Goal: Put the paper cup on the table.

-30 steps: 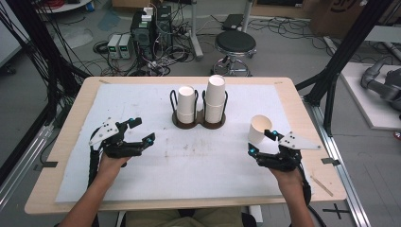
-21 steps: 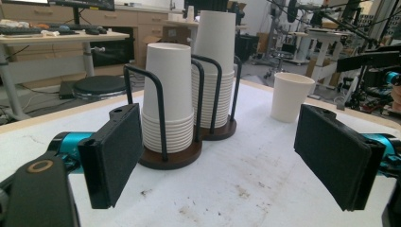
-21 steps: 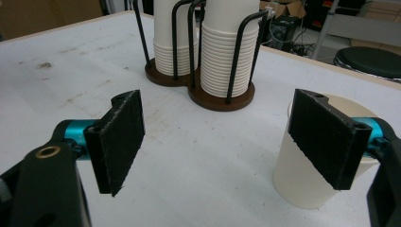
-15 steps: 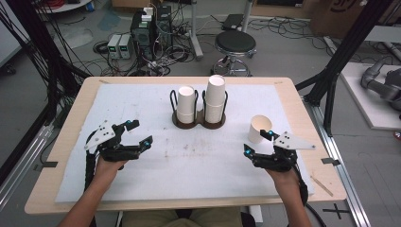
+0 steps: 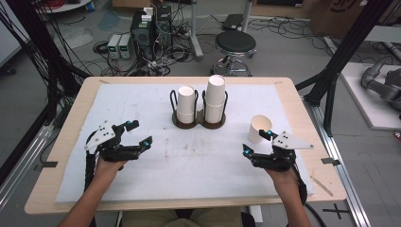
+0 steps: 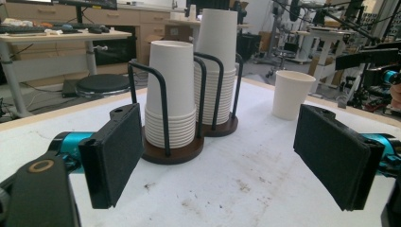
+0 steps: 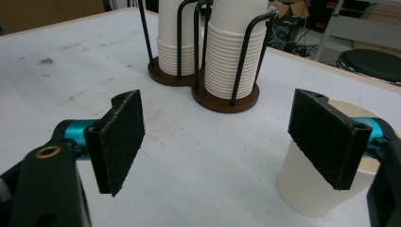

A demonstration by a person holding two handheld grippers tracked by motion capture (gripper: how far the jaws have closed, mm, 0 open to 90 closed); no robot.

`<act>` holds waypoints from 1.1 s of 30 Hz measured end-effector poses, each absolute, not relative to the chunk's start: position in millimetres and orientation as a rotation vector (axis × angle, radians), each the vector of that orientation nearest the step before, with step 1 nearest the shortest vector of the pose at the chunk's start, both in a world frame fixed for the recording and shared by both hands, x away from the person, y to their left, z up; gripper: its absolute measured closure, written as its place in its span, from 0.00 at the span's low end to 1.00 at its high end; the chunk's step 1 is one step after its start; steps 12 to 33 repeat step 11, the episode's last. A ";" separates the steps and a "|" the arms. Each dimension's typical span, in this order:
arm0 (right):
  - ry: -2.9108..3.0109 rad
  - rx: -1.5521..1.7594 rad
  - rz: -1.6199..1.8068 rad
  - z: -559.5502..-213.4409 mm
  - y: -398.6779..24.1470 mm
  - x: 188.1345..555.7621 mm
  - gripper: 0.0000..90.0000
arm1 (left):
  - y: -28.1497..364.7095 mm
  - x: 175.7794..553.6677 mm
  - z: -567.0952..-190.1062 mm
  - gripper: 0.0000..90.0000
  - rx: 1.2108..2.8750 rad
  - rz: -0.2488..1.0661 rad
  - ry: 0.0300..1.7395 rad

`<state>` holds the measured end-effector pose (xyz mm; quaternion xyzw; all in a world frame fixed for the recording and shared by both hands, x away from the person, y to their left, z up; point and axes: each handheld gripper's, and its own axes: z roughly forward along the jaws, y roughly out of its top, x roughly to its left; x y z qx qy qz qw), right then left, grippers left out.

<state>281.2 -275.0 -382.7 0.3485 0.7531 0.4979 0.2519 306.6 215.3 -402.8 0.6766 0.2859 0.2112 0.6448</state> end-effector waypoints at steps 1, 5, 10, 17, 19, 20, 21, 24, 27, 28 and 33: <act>2.050 0.948 1.355 -382.6 -274.9 281.1 0.22 | 215.5 306.6 -402.8 0.19 1.540 0.480 0.651; 2.048 0.947 1.356 -382.7 -275.3 281.5 0.22 | 216.4 306.9 -402.5 0.19 1.537 0.486 0.656; 2.043 0.952 1.361 -382.5 -276.5 282.1 0.22 | 216.8 307.7 -402.8 0.19 1.537 0.491 0.657; 2.038 0.941 1.360 -382.6 -277.1 282.9 0.22 | 217.0 307.8 -402.9 0.19 1.536 0.490 0.660; 2.038 0.941 1.360 -382.6 -277.1 282.9 0.22 | 217.0 307.8 -402.9 0.19 1.536 0.490 0.660; 2.038 0.941 1.360 -382.6 -277.1 282.9 0.22 | 217.0 307.8 -402.9 0.19 1.536 0.490 0.660; 2.038 0.941 1.360 -382.6 -277.1 282.9 0.22 | 217.0 307.8 -402.9 0.19 1.536 0.490 0.660; 2.038 0.941 1.360 -382.6 -277.1 282.9 0.22 | 217.0 307.8 -402.9 0.19 1.536 0.490 0.660; 2.038 0.941 1.360 -382.6 -277.1 282.9 0.22 | 217.0 307.8 -402.9 0.19 1.536 0.490 0.660; 2.038 0.941 1.360 -382.6 -277.1 282.9 0.22 | 217.0 307.8 -402.9 0.19 1.536 0.490 0.660; 2.038 0.941 1.360 -382.6 -277.1 282.9 0.22 | 217.0 307.8 -402.9 0.19 1.536 0.490 0.660</act>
